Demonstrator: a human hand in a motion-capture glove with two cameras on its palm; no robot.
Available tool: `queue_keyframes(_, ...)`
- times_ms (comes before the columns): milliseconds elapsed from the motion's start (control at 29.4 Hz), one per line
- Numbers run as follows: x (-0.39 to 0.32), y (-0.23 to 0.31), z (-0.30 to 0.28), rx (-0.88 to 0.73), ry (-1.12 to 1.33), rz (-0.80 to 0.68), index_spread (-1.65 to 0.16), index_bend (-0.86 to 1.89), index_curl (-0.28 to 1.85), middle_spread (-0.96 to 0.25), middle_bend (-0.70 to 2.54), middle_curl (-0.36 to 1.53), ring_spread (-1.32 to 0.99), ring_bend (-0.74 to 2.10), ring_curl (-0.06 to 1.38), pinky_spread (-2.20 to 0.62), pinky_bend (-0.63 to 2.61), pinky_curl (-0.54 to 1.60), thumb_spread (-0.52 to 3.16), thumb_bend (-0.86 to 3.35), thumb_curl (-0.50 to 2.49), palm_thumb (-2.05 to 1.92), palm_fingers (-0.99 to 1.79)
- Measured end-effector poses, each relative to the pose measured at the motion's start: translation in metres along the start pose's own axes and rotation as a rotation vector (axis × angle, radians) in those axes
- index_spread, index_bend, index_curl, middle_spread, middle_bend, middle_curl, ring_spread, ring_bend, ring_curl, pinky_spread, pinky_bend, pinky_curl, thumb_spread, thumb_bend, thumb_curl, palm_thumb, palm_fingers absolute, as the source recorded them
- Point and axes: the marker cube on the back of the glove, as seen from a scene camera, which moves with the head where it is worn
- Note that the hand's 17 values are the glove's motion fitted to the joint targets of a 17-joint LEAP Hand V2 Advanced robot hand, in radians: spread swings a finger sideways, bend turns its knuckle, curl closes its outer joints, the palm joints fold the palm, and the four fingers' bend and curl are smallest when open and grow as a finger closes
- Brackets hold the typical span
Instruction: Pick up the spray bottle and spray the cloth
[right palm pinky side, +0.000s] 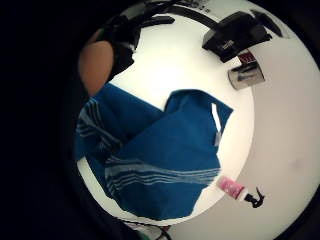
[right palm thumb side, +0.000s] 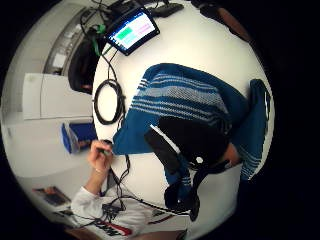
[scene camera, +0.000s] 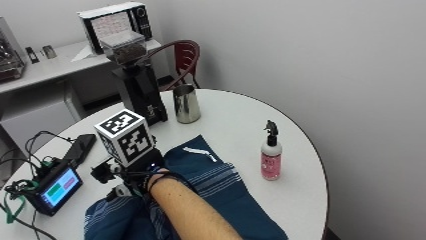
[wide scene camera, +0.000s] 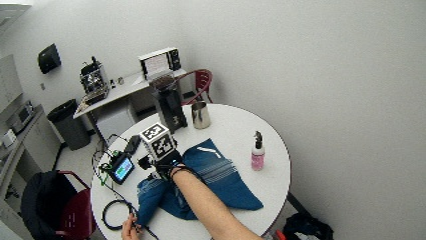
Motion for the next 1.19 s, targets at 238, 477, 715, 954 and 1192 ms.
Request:
queue_keyframes(238,0.019,0.010,-0.012,0.014,0.001,0.029,-0.30,0.16,0.14,-0.04,0.29,0.15,0.01,0.29,0.15,0.14,0.46,0.20,0.73,0.19,0.10,0.37,0.56)
queue_keyframes(477,0.042,0.021,-0.020,0.027,0.010,0.068,-0.35,0.15,0.19,-0.05,0.28,0.21,0.01,0.28,0.18,0.17,0.45,0.24,0.92,0.15,0.13,0.38,0.55)
queue_keyframes(715,0.055,0.028,-0.030,0.039,0.031,0.086,-0.37,0.14,0.21,-0.05,0.27,0.24,0.01,0.28,0.21,0.18,0.44,0.26,1.02,0.11,0.15,0.40,0.55)
queue_keyframes(954,0.054,0.044,-0.042,0.056,-0.072,0.064,-0.38,0.14,0.23,-0.05,0.25,0.27,0.01,0.26,0.23,0.19,0.44,0.28,1.06,0.06,0.18,0.41,0.53)
queue_keyframes(1192,0.067,0.091,-0.067,0.169,-0.181,0.058,-0.38,0.14,0.24,-0.04,0.23,0.29,0.03,0.23,0.24,0.20,0.44,0.30,1.07,0.01,0.19,0.41,0.49)
